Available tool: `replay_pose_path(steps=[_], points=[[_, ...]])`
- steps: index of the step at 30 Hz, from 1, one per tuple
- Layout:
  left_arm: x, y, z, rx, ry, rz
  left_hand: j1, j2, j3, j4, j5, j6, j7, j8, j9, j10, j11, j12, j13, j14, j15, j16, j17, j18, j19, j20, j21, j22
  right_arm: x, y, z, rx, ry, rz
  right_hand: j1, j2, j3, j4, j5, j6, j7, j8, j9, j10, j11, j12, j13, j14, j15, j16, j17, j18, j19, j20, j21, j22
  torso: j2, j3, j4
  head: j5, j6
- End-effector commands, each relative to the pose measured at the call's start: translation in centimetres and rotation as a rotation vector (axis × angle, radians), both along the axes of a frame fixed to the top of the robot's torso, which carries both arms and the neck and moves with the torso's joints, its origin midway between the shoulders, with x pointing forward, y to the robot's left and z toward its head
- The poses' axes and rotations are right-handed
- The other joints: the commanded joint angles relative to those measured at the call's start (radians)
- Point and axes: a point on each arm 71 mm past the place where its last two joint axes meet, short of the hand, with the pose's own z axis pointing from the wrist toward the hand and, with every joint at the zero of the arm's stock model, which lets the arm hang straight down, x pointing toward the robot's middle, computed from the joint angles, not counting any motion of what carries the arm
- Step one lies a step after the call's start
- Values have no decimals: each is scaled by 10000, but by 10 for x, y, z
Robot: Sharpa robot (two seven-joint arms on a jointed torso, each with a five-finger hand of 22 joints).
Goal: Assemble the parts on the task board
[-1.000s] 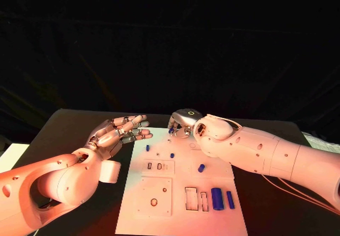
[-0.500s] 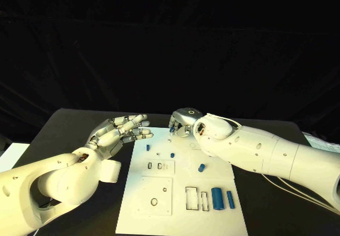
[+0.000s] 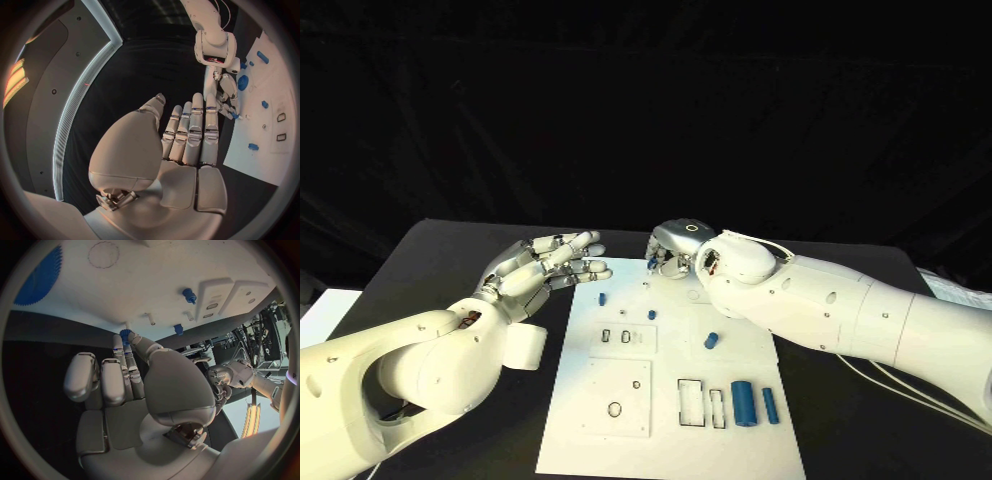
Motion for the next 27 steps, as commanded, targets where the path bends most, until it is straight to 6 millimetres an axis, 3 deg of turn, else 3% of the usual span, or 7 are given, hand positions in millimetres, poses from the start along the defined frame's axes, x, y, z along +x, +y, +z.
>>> replay_pose_path(steps=[1,27], points=[[0,-1,2,-115,-80,-139,-40,34,-15,-71,-53,-21,54,-59,-12,-71,28,-69,-14,30,51,-35,13,195,65,12,-61,-11,-2,1,-8,-339,266,42,2,-126,40,43,-44,-25,28,63,4,-68,-24,17,2,333,-10,16,-19,-169,-77,9,46,-15,4,-3,3,-2,-2],[1,0,2,-98,-89,-97,-35,39,-7,-104,-56,-20,55,-78,-8,-74,30,-92,-11,34,54,-61,30,196,71,15,-74,-23,-4,1,-7,-256,131,152,-25,-151,46,67,-49,-22,27,68,4,-63,-25,22,5,326,-8,4,-44,-164,-90,13,38,-34,9,-19,21,2,-32]])
